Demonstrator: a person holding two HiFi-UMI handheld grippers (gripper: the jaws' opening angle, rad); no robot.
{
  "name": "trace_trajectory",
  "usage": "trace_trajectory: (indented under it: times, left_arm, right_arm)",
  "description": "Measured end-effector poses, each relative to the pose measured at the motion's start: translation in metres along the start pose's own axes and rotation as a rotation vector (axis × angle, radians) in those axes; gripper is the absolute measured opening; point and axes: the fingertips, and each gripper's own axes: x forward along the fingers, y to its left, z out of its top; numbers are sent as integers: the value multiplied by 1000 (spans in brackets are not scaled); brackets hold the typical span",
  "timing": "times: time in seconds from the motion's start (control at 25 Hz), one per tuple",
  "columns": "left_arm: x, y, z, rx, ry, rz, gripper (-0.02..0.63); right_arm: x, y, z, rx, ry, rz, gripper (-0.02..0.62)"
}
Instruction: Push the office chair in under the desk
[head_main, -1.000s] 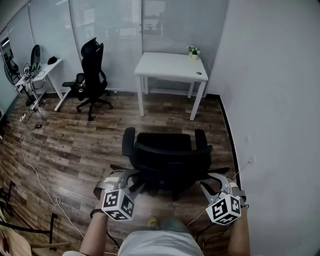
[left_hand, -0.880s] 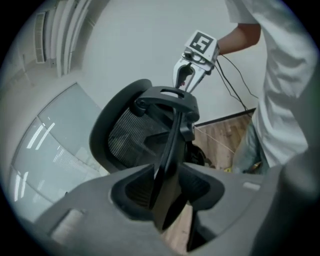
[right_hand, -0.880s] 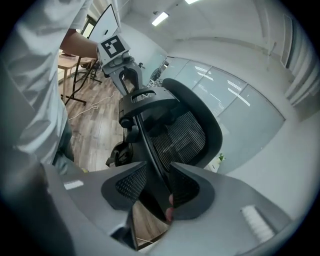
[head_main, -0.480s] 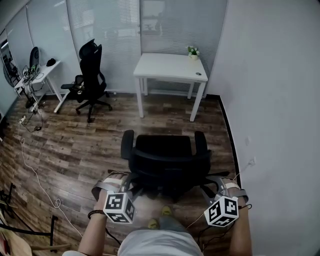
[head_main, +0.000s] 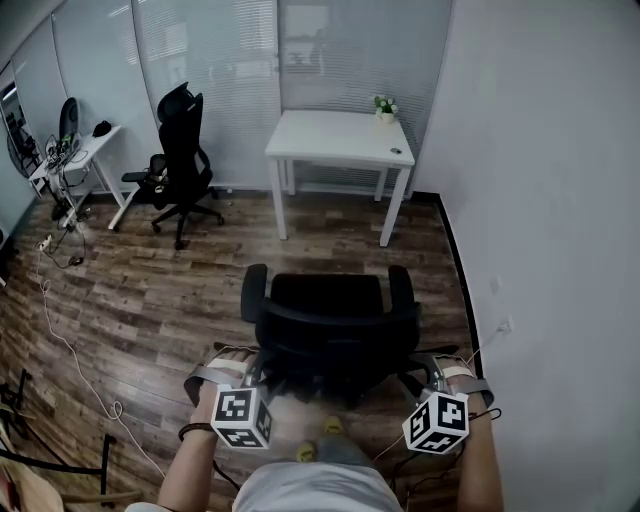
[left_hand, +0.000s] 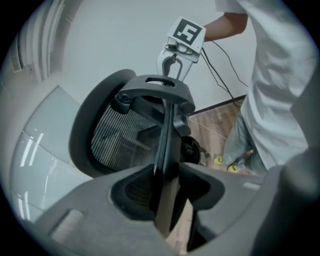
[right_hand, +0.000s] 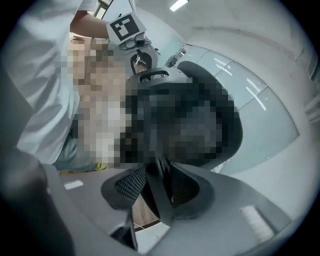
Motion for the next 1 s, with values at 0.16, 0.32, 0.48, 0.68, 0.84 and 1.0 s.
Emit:
trace_trajectory:
  times: [0.16,0.32,0.48,0.68,0.84,1.0]
  left_arm:
    - [0,3,0,1,-9,9,153]
    - [3,6,1,12,-16,31,157]
    - [4,7,-5,17,-27,48,160]
    - [13,16,-11,14,-31,61,164]
    - [26,40,-15,11,-35,71,169]
    - [40,64,-19,10,-41,72,170]
  right_arm:
    - [0,-2,1,22,-10,-19,144]
    - [0,-6,-1,36,-8,-35,144]
    - [5,-4,4,49,-11,-50,145]
    - [14,-10,5,61,-4,-56,146]
    - [29,-32,7,65,-14,-74,146]
    - [45,-54,8,75,-15,-77,146]
